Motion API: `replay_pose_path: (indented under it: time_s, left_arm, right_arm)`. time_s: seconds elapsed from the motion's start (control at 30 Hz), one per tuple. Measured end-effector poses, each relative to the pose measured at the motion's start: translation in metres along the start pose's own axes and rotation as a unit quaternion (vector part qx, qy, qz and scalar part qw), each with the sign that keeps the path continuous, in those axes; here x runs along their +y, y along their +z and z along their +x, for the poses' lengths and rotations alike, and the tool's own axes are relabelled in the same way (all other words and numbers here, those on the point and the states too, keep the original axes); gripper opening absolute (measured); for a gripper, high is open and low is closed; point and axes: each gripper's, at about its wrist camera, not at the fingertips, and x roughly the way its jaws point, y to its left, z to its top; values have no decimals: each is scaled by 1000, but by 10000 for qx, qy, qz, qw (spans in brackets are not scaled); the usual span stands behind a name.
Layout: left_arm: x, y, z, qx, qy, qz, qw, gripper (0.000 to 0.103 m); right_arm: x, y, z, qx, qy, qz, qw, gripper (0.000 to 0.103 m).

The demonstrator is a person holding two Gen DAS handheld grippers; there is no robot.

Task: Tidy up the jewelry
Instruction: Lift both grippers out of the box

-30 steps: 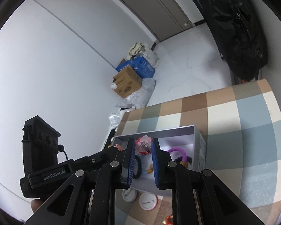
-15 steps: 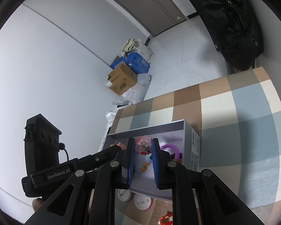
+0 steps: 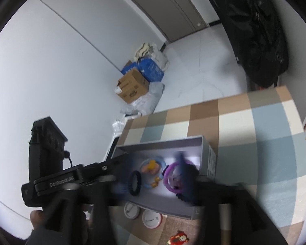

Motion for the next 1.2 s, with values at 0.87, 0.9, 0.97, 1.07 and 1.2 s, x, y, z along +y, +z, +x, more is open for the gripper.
replay_pose_path:
  time_s: [0.87,0.9,0.97,1.07,1.2]
  left_arm:
    - [-2,-28,-39,-374,27,290,9989,64]
    - [-1,-30,-41,-398,31,273,9988,64]
    - [1,-33,-45,-431,23,243,9988,64]
    - [4,-37,-50,-491,42,205,9986,64]
    - [10,-40,-51,-484,72,131,9987,64]
  right_arm:
    - [1,-76,-45,535,-438,-324,9971,88]
    - [4,-81,-44,594,-436,-447,9963,78]
    - [12,-94,-38,809,-434,-704,9933,67]
    - [21,-108,-31,977,-498,-999,9889,53]
    - [32,-118,-23,1025,-651,-1383,9829,36]
